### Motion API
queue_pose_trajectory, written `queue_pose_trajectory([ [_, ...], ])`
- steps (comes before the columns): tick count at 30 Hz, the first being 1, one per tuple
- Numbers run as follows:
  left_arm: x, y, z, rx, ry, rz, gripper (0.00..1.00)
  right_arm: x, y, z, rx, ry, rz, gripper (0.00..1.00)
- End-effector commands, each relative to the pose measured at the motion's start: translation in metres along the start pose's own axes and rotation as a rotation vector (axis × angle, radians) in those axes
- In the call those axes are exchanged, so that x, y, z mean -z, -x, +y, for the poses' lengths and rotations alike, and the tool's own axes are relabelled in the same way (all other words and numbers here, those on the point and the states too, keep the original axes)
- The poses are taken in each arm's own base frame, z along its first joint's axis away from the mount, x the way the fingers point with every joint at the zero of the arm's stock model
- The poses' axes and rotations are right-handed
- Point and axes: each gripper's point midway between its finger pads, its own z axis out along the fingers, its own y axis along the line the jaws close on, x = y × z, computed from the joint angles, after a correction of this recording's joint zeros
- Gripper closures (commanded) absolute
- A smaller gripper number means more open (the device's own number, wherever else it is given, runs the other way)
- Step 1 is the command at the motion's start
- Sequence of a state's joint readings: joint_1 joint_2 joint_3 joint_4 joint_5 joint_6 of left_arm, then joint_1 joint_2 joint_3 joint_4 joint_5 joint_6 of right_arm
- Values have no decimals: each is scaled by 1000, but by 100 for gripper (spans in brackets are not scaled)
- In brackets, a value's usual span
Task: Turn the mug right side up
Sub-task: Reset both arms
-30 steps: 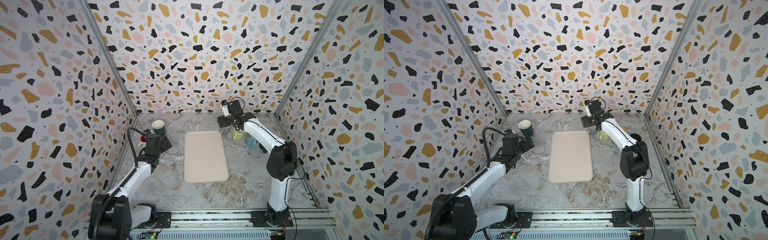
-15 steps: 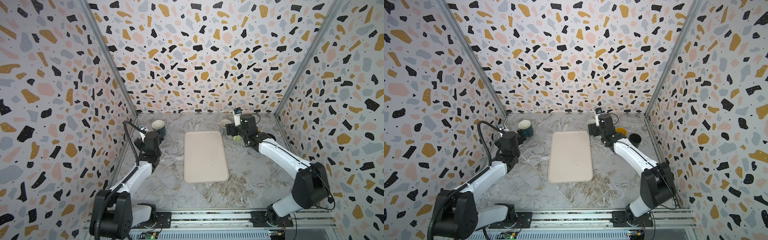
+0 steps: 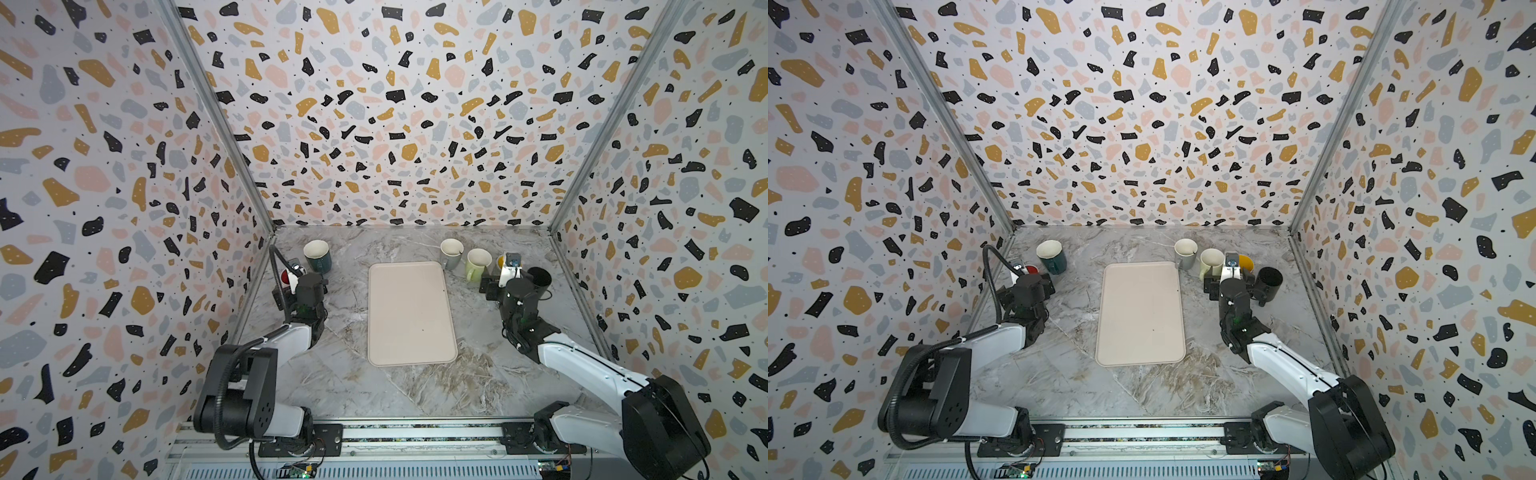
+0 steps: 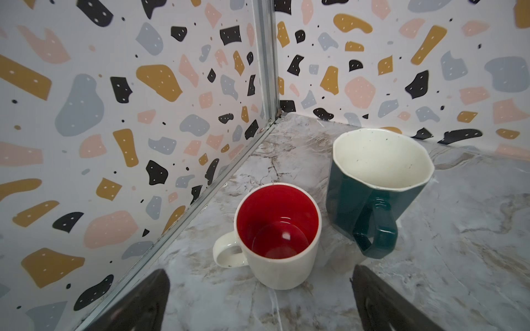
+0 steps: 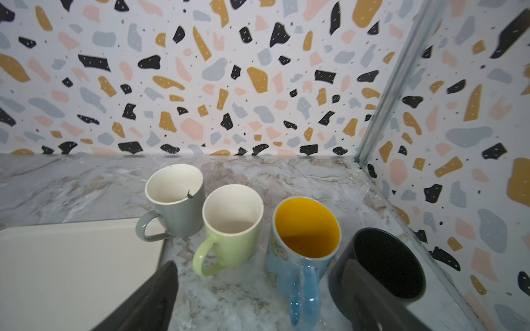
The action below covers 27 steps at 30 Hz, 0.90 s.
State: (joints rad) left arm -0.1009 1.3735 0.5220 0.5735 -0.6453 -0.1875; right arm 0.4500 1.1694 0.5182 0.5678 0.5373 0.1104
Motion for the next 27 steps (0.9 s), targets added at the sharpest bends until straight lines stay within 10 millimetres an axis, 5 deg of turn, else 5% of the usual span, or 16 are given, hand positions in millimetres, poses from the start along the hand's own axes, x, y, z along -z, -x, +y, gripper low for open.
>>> queue_pose_trajectory([
  [1,19,13,12,132,-28,-96,0,9,18,-15,-86,-58,-145,9],
  [16,49,1,36,171,-30,-166,0,-6,-27,-49,-30,-165,-103,8],
  [21,43,-8,32,108,-29,-174,0,-22,-30,-68,-8,-216,-84,5],
  [27,35,-15,20,66,-65,-189,0,-15,-35,-87,-17,-239,-83,5],
])
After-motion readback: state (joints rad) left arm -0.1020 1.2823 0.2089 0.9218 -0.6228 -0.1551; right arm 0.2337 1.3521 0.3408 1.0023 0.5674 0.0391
